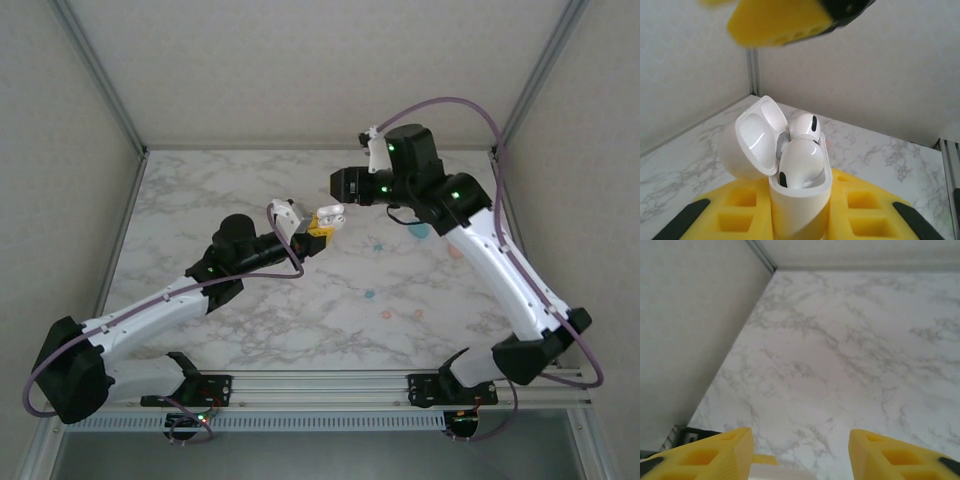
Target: Insert the wireless bluetooth earbuds into the charging case
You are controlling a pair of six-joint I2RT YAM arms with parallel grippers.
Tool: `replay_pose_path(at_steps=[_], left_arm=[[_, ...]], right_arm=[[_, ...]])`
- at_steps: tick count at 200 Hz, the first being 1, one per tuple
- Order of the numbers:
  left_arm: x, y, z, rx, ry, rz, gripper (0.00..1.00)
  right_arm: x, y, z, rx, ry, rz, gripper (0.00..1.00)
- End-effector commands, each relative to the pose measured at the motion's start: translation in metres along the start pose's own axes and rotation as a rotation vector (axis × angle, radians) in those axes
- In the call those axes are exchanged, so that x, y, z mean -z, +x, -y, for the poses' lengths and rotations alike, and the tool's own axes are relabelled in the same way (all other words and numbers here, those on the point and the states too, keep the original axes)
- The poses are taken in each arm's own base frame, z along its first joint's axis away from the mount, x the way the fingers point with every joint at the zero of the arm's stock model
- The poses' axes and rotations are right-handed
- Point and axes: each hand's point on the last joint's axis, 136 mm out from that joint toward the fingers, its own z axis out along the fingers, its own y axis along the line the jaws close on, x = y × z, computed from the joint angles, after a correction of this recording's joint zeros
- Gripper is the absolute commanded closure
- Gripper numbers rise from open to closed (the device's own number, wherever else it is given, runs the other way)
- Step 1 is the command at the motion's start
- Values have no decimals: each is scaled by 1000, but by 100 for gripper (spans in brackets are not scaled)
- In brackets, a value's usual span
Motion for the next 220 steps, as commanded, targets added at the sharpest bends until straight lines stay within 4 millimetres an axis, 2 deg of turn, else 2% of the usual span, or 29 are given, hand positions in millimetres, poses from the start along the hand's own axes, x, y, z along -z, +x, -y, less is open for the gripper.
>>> replay_pose_path(at_steps=[1,22,51,145,165,193,220], left_arm=[[5,-30,12,-51,46,63,89],[6,-32,13,-55,49,63,89],[7,-33,11,-46,39,68,89],[4,-29,1,-4,-14,63,88],[3,-28,2,1,-8,59,88],[4,-30,7,-16,24,65,88],[4,-31,16,-46,69,56,89]], right_arm=[[-8,19,6,-29,12,-123,45],[-15,23,8,-35,1,-150,45],[-14,31,9,-22,-6,-191,45],[14,45,10,-31,-37,-165,46],[17,43,9,-31,-48,-145,49],[15,34,22,-58,16,-104,46],[7,21,23,-89,9,-96,43]])
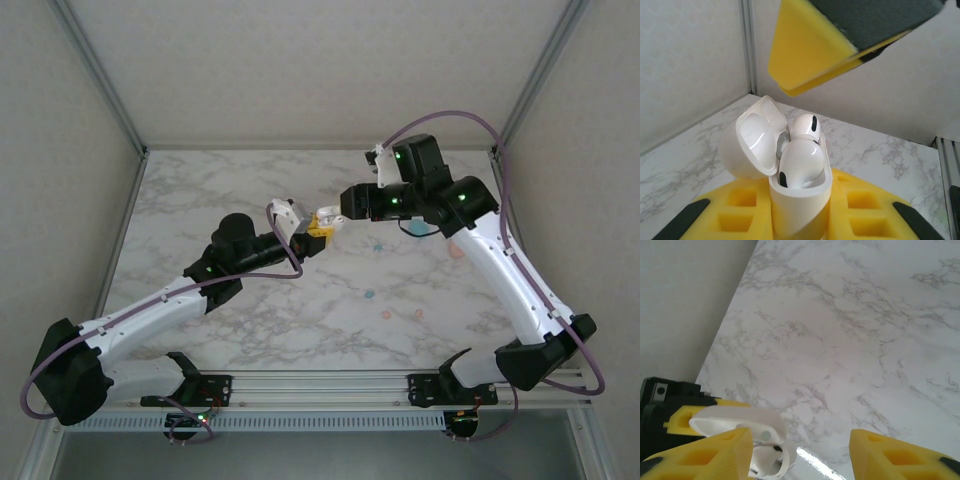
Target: Insert the wireless bluetooth earbuds into the charging case
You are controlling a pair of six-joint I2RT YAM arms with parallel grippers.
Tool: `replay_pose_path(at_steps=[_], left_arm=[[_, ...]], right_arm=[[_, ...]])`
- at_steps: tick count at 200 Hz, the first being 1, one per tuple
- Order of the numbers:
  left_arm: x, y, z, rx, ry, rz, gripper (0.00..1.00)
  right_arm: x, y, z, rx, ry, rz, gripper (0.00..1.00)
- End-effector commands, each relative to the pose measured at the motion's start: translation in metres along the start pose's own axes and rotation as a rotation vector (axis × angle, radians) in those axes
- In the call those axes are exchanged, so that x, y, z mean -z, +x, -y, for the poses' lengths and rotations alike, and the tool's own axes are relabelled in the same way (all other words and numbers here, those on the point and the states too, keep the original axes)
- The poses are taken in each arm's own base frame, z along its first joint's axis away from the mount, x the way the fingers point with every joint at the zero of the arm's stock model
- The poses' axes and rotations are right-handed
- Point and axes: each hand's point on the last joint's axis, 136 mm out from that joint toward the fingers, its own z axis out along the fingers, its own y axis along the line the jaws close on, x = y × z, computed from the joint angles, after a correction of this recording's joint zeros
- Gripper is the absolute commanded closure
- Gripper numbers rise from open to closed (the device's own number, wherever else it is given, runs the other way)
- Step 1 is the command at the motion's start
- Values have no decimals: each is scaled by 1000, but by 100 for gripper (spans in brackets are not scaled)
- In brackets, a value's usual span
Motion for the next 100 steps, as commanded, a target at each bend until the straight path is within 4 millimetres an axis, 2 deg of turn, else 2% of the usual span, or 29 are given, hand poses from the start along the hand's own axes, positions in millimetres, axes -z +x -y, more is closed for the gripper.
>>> replay_pose_path(at_steps=[1,28,53,77,100], left_arm=[[2,-29,14,-50,62,63,89],[3,-31,17,-73,78,48,89],[2,-31,13,-79,59,43,89],[2,-28,2,-71,-8,37,89],[2,-25,-7,-58,-55,40,89]], right_arm=[[-5,-17,3,-36,10,29,43],[-18,-19,2,-48,-17,-35,42],[-31,-10,-4,-43,-66,-137,42],[-31,-3,-10,-29,-102,-173,43],[-22,0,-11,-8,-101,-158,44]])
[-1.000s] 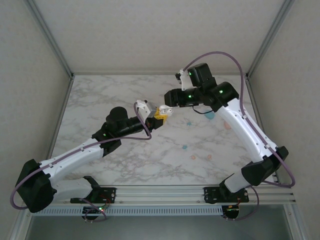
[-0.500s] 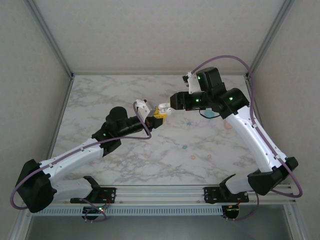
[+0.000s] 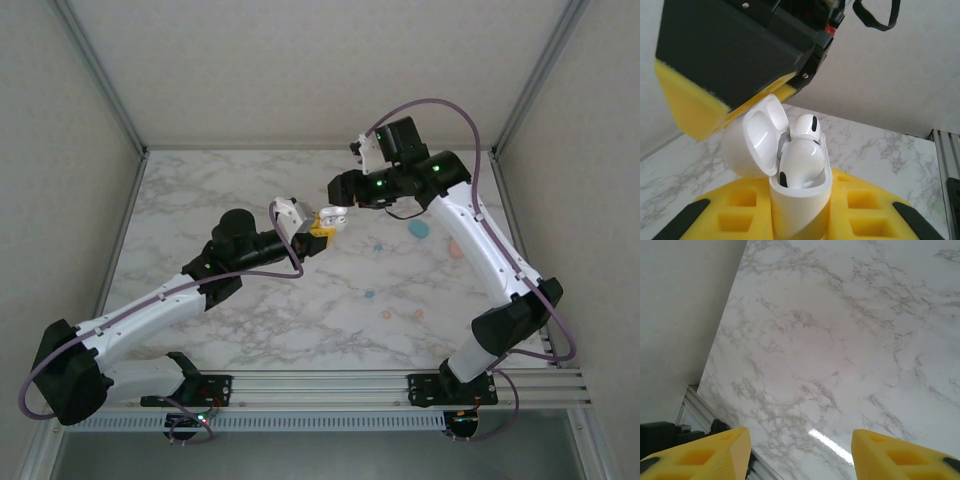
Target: Insert the wireless bluetooth earbuds into the charging case
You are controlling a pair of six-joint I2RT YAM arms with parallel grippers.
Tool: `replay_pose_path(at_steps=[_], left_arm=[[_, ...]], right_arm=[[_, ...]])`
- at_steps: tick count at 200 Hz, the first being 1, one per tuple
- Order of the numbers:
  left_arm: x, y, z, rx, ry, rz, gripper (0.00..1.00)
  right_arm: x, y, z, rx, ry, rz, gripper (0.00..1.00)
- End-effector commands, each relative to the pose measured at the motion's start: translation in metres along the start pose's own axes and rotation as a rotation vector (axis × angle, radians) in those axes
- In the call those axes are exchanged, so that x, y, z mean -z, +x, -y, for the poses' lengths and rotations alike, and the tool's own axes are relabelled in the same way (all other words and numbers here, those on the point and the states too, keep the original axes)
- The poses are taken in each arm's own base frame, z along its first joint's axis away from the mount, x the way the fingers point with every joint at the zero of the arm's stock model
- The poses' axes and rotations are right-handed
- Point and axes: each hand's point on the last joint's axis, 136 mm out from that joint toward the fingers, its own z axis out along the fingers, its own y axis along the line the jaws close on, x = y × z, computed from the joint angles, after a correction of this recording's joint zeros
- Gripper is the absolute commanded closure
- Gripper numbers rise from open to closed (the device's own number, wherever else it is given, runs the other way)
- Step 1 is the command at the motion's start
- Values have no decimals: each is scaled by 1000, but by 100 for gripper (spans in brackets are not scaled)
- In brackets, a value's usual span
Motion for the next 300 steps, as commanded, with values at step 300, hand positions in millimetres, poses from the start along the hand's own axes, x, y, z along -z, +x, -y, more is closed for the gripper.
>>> replay_pose_path(at_steps=[300], left_arm=[[-6,267,-141,1153,-453,-689,82]], right_arm=[[-1,85,175,-347,455,72,33]])
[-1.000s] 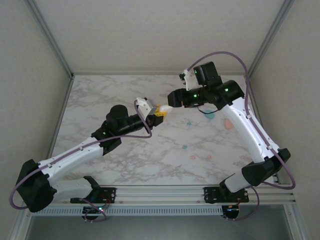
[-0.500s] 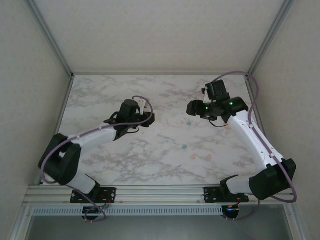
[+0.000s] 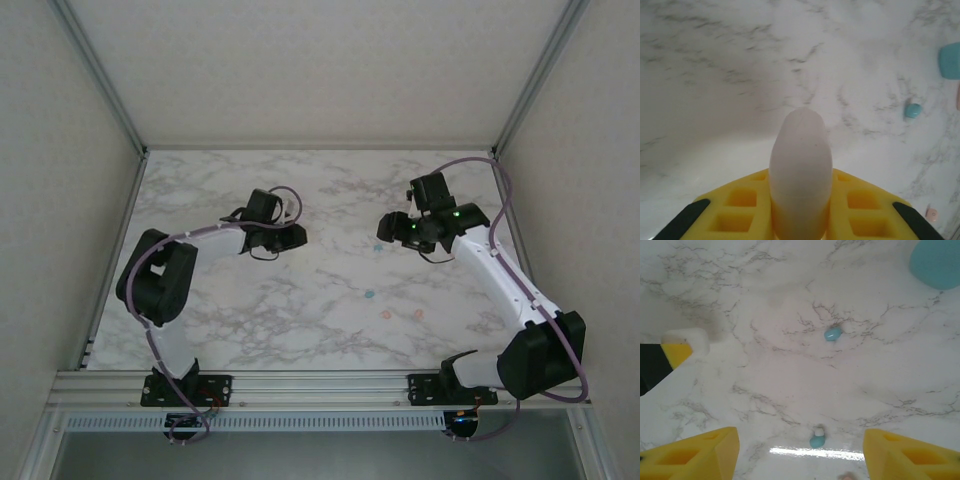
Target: Insert the wireless bluetooth earbuds into the charging case
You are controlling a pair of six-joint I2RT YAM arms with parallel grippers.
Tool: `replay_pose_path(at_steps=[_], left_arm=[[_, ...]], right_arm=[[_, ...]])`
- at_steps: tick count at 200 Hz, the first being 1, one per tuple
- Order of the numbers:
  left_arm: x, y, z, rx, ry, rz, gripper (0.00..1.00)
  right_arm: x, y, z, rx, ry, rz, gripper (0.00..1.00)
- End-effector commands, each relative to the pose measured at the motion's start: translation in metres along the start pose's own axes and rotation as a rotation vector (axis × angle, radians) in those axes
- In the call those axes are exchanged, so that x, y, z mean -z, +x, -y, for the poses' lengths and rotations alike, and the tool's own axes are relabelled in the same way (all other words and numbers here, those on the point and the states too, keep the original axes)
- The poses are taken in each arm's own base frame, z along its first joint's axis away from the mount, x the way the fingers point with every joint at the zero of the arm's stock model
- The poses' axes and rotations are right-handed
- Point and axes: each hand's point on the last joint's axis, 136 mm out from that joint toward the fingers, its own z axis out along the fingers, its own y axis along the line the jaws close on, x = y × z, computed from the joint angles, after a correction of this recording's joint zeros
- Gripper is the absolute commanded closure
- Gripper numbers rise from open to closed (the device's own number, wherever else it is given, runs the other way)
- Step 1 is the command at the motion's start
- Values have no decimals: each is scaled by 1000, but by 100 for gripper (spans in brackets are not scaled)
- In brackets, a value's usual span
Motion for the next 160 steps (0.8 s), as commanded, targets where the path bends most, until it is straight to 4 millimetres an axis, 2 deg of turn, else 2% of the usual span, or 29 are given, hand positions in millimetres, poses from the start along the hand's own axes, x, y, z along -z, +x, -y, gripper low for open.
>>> replay_pose_path(at_steps=[1,57,82,100,142,160], left_arm=[[-2,3,-5,49,0,-63,82],[-10,3,-19,63,-67,-105,78],[-3,-1,-34,52,-169,-84,68],[2,-2,-41,36,-212,-78,65],[16,-10,-51,-4,-302,-49,59],[25,-14,-50,-19,-320,-26,57]], right_arm=[[-6,-2,6,-22,22,4,33],[-13,-4,17,4,61,1,32],[-12,-18,38,39,96,13,29],[-15,-30,53,59,110,16,27],[-38,-55,87,29,108,-4,23],[-51,-63,96,47,107,-16,22]])
